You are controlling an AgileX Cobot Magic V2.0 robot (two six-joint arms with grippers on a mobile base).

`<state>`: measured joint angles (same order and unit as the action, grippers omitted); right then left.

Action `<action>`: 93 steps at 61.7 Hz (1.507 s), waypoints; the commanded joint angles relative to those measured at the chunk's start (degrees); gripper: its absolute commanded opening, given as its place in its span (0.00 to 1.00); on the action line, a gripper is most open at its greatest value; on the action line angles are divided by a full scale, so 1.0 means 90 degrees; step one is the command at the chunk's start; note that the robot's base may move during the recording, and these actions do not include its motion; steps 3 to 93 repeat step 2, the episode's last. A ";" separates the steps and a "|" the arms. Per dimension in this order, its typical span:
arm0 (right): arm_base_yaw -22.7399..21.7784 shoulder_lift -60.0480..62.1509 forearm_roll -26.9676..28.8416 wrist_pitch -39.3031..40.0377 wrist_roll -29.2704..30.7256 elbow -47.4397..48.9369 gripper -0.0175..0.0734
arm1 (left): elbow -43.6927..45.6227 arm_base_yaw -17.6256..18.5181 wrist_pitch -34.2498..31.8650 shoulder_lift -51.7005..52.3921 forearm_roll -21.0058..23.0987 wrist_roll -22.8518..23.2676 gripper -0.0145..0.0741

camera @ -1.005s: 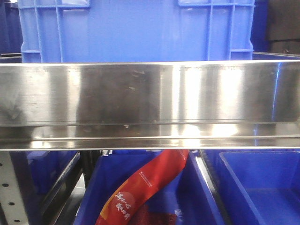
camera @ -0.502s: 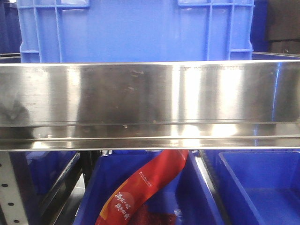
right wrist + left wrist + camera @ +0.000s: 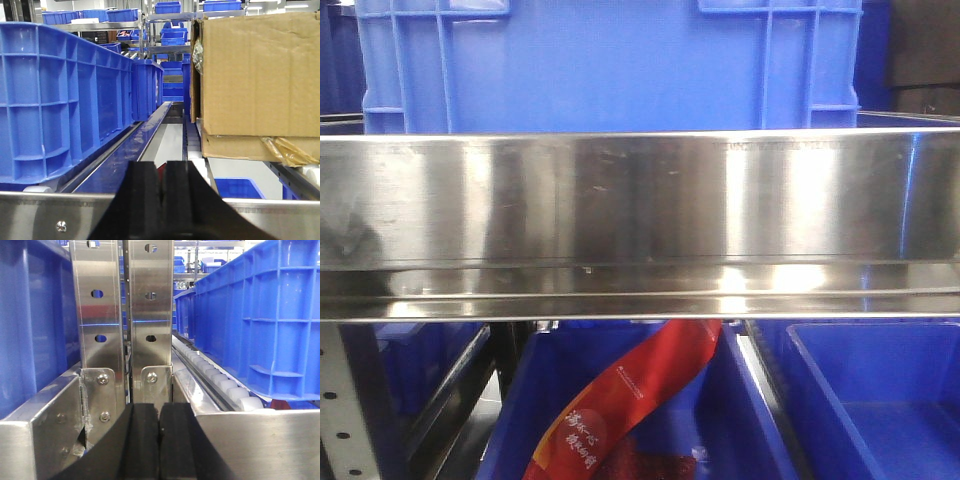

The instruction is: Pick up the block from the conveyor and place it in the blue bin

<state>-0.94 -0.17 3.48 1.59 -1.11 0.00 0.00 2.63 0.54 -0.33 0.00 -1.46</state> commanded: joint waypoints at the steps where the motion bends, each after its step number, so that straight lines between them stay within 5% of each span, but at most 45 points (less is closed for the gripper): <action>1: -0.0019 0.0019 -0.0050 0.0158 -0.0012 0.0000 0.01 | 0.0000 0.0041 -0.0166 0.0037 0.0000 -0.0007 0.04; 93: -0.0019 0.0019 -0.0050 0.0158 -0.0012 0.0000 0.01 | 0.0000 0.0041 -0.0166 0.0037 0.0000 -0.0007 0.04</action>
